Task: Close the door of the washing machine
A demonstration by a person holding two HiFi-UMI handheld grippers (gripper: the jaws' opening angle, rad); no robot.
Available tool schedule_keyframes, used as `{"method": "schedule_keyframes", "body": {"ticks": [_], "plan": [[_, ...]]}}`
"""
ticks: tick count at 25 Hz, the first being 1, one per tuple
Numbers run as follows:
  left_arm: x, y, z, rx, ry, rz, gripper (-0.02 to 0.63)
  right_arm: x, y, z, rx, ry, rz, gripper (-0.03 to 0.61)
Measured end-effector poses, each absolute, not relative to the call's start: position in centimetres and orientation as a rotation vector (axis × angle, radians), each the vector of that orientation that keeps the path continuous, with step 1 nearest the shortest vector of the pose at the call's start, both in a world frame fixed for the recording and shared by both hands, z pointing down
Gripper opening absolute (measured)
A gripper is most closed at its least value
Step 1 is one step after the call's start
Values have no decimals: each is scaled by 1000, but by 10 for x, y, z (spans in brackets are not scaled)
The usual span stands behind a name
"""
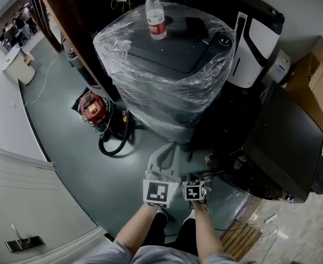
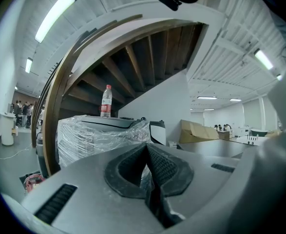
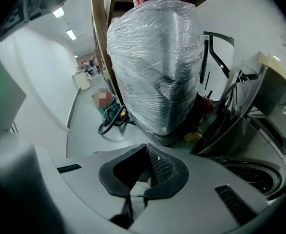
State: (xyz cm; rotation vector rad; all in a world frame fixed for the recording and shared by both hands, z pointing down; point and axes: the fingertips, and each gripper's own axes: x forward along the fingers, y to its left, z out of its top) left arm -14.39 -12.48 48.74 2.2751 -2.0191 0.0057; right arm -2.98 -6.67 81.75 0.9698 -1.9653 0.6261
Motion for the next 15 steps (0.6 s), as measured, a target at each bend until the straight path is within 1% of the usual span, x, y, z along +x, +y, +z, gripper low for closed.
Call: {"method": "schedule_keyframes", "body": {"ticks": [15], "plan": [[-63,-137,484,2398,-1876,-9,0,24,-1,819,955,-1918,683,0]]}}
